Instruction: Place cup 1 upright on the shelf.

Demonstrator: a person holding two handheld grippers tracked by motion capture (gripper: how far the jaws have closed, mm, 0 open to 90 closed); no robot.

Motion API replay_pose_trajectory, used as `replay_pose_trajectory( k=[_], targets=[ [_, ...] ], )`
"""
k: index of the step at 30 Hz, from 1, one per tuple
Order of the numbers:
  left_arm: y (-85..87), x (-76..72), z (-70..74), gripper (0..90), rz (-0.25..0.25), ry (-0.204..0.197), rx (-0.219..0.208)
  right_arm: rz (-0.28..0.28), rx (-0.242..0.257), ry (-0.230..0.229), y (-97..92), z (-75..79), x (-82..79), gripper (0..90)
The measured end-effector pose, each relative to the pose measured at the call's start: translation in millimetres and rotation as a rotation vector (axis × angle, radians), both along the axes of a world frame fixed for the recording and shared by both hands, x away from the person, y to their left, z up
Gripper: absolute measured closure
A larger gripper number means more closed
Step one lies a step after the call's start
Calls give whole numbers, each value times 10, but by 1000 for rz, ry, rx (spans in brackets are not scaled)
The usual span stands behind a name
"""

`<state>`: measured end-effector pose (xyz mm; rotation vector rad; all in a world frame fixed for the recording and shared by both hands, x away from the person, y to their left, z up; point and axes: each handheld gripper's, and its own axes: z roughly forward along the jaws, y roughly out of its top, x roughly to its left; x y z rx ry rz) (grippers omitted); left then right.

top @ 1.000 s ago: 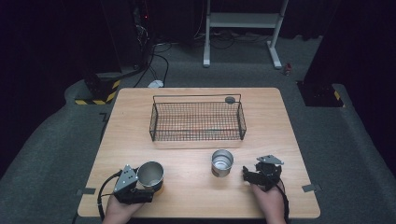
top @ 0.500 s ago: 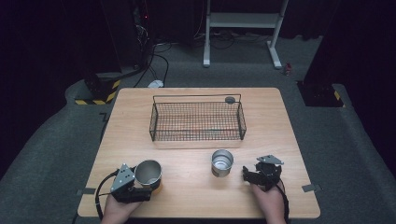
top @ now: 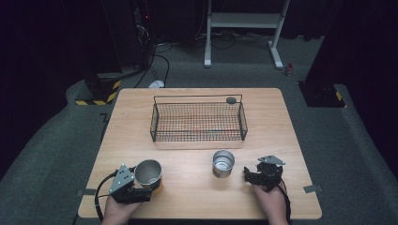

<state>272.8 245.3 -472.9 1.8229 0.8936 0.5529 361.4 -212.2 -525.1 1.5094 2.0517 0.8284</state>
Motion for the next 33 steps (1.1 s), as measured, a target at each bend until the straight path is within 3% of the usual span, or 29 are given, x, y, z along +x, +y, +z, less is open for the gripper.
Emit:
replay_pose_trajectory(
  k=[26,29,33],
  targets=[
    [-81,-4,69,138,29,-5,-46,0,0,0,1,0,0,94],
    [-85,-14,98,139,30,-19,-31,-3,2,0,6,-1,1,94],
    [-82,15,131,138,30,-35,-49,-1,1,-1,7,-1,3,94]
  ],
)
